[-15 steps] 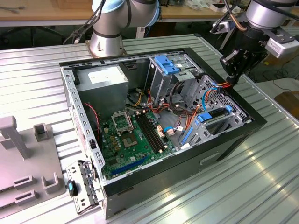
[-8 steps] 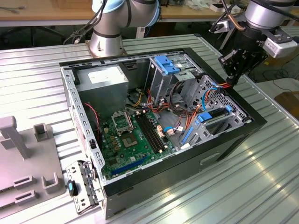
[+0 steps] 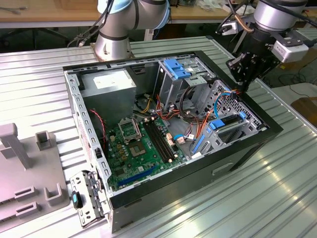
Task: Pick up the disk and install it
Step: 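Insert the first disk wire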
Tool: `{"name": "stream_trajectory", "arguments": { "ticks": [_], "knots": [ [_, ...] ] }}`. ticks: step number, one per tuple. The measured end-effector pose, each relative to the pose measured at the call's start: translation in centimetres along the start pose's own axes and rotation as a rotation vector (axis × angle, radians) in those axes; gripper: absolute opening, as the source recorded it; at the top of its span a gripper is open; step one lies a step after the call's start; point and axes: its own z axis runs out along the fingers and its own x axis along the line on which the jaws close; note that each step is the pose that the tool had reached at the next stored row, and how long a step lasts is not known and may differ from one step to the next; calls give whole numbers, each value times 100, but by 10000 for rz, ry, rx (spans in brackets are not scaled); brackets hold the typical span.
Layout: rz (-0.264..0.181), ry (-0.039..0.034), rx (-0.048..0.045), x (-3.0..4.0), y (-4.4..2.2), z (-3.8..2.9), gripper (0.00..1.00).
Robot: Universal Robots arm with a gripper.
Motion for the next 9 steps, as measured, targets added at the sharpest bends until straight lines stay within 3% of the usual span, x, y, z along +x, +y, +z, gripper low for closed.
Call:
{"name": "stream_trajectory", "arguments": {
  "ticks": [9],
  "knots": [
    [1591,28,-332,-2,0,11,17]
  ]
}}
